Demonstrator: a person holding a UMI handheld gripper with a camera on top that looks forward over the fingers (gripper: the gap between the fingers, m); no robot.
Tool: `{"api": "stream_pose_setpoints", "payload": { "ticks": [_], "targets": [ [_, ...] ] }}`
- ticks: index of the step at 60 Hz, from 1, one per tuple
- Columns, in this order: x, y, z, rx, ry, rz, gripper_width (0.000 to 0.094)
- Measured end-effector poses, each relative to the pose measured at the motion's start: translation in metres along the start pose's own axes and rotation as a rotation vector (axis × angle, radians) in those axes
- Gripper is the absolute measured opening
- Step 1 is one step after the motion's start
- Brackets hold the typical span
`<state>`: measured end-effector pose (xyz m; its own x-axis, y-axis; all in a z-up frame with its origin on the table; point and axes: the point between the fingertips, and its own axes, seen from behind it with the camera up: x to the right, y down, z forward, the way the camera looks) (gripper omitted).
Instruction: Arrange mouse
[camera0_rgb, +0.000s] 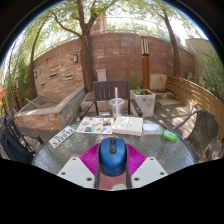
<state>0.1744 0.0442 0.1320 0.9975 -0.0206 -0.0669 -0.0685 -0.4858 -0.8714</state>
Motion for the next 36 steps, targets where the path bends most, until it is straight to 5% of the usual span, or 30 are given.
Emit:
{"api": "stream_pose_setpoints", "payload": {
  "ticks": [9,16,18,23,36],
  "targets": [
    [-0.036,0.103,0.042,-0.151,-0.003,-0.05,0.0361],
    [-0.04,0.139,0.054,-0.228,-0.008,-0.047,0.0491],
    [-0.038,0.136,0.053,-0.221,0.003,-0.046,0.055],
    [-0.035,0.119,0.027,-0.204,0.035,-0.069,0.0869],
    [-0.055,0.057,-0.079,-0.139,0.079,-0.113,0.085]
  ]
}}
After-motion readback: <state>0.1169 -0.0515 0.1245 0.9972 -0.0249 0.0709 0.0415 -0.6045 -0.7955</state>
